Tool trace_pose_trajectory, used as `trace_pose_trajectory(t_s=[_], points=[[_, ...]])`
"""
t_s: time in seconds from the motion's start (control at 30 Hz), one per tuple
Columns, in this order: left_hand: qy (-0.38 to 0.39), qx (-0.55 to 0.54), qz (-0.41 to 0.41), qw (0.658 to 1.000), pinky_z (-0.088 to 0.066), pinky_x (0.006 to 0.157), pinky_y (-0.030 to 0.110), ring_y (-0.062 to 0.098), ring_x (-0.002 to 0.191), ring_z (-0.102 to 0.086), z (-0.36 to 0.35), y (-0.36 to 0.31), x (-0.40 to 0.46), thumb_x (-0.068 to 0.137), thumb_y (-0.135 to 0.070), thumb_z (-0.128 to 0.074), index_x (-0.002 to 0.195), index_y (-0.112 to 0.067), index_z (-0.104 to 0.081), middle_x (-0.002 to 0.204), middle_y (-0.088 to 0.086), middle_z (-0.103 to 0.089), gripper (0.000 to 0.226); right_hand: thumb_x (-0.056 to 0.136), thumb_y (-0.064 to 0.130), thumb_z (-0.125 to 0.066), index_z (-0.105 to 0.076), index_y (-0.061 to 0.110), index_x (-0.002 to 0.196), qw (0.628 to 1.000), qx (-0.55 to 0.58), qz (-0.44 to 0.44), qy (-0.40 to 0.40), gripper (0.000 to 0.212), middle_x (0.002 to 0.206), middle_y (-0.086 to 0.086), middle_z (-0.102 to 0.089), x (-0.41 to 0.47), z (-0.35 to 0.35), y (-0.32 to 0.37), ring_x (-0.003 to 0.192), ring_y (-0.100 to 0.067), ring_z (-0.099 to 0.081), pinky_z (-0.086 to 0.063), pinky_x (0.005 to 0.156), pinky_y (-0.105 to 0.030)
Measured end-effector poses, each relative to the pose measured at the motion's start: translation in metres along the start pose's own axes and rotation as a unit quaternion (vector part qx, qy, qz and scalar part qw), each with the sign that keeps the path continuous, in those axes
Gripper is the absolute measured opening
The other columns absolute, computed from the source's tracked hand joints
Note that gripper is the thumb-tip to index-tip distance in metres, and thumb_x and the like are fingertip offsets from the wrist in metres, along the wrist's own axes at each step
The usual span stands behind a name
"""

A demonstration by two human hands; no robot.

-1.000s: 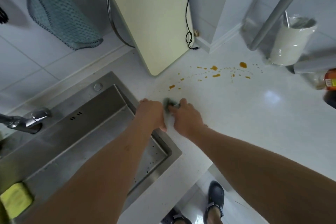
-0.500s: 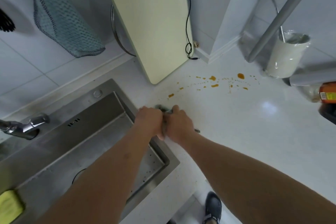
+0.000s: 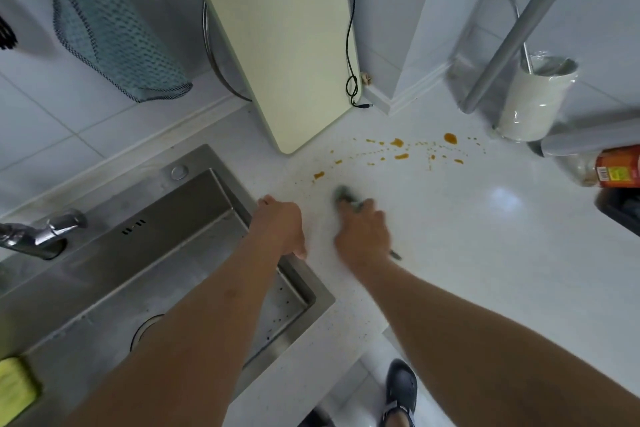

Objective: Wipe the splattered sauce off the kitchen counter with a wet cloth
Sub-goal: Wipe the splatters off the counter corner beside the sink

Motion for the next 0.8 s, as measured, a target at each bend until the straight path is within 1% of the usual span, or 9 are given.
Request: trace_pose_trajectory(t_s=[0.1,0.17,0.23,0.3,0.4,0.47,0.53,0.67,0.8], points=[[-0.002,0.025,0.011,1.0,-0.037,0.116,0.053,0.051,0.139,-0.032,-0.006,0.0,0.001,0.064,-0.058,-0.09,0.118,-0.004,-0.061,0.141,0.035,-0.047,0.082,0.093,0.036,-0.054,-0.039,0.035,0.147,0.986,-0.051,0.15,0.056,0.056,0.128,-0.009,-0.04,-0.03,-0.01,0.021,0.108,-0.03,-0.046,-0.05,0.081,-0.038],[0.008,0.02,0.023,0.999,-0.032,0.121,0.054,0.051,0.146,-0.023,-0.006,0.002,-0.002,0.069,-0.053,-0.09,0.139,0.002,-0.05,0.154,0.036,-0.03,0.098,0.092,0.03,-0.058,-0.04,0.04,0.148,0.976,-0.061,0.196,0.075,0.059,0.128,-0.006,-0.039,-0.033,-0.007,0.005,0.111,-0.028,-0.045,-0.049,0.084,-0.038],[0.009,0.012,0.039,0.999,-0.023,0.125,0.057,0.051,0.153,-0.009,-0.005,-0.002,-0.006,0.08,-0.046,-0.085,0.152,0.004,-0.037,0.164,0.035,-0.01,0.1,0.094,0.022,-0.055,-0.041,0.046,0.147,0.974,-0.056,0.202,0.083,0.059,0.127,-0.002,-0.039,-0.026,0.0,-0.031,0.111,-0.026,-0.044,-0.049,0.088,-0.039],[-0.02,0.013,0.05,0.998,-0.019,0.124,0.062,0.05,0.155,-0.005,-0.006,-0.018,-0.009,0.09,-0.04,-0.074,0.154,0.003,-0.034,0.168,0.031,-0.004,0.087,0.095,0.02,-0.05,-0.044,0.047,0.143,0.984,-0.043,0.158,0.066,0.055,0.125,-0.001,-0.04,-0.014,0.015,-0.084,0.112,-0.028,-0.047,-0.049,0.089,-0.039],[-0.023,0.009,0.085,0.996,-0.021,0.121,0.068,0.054,0.152,-0.018,-0.012,-0.051,-0.008,0.096,-0.045,-0.065,0.159,-0.005,-0.031,0.169,0.027,-0.012,0.082,0.092,0.019,-0.051,-0.05,0.044,0.14,0.997,-0.046,0.051,0.015,0.054,0.12,-0.004,-0.043,0.004,0.041,-0.164,0.104,-0.032,-0.053,-0.052,0.081,-0.039],[-0.012,-0.008,0.093,0.996,-0.029,0.116,0.068,0.052,0.143,-0.037,-0.011,-0.078,-0.005,0.091,-0.054,-0.069,0.153,-0.014,-0.045,0.162,0.027,-0.031,0.077,0.089,0.019,-0.05,-0.049,0.041,0.141,0.999,-0.031,-0.025,0.002,0.057,0.116,-0.007,-0.043,0.018,0.06,-0.208,0.099,-0.036,-0.054,-0.052,0.08,-0.04],[-0.003,-0.05,0.101,0.994,-0.037,0.11,0.067,0.049,0.135,-0.048,-0.006,-0.104,0.002,0.079,-0.062,-0.079,0.142,-0.014,-0.056,0.154,0.025,-0.043,0.082,0.087,0.017,-0.051,-0.048,0.036,0.143,0.996,-0.021,-0.081,0.003,0.06,0.116,-0.009,-0.042,0.036,0.077,-0.241,0.098,-0.039,-0.055,-0.052,0.082,-0.041],[0.017,-0.097,0.137,0.986,-0.041,0.108,0.064,0.049,0.14,-0.036,-0.004,-0.141,0.024,0.061,-0.074,-0.085,0.148,-0.004,-0.044,0.15,0.028,-0.038,0.119,0.087,0.01,-0.047,-0.046,0.026,0.144,0.992,-0.005,-0.124,-0.004,0.059,0.118,-0.011,-0.04,0.081,0.094,-0.272,0.096,-0.04,-0.054,-0.051,0.084,-0.042],[0.036,-0.111,0.219,0.969,-0.036,0.107,0.071,0.055,0.148,-0.017,-0.006,-0.166,0.032,0.058,-0.063,-0.094,0.154,-0.005,-0.035,0.16,0.038,-0.016,0.127,0.088,0.01,-0.047,-0.048,0.02,0.143,0.991,0.012,-0.131,-0.015,0.055,0.123,-0.012,-0.041,0.135,0.105,-0.272,0.104,-0.042,-0.053,-0.047,0.09,-0.042]])
Point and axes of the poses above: each hand's wrist, its own x-axis towards the middle knuckle, its own z-axis out of the back of the hand, y = z × x, the point moved 1 cm from there along x, towards the middle knuckle
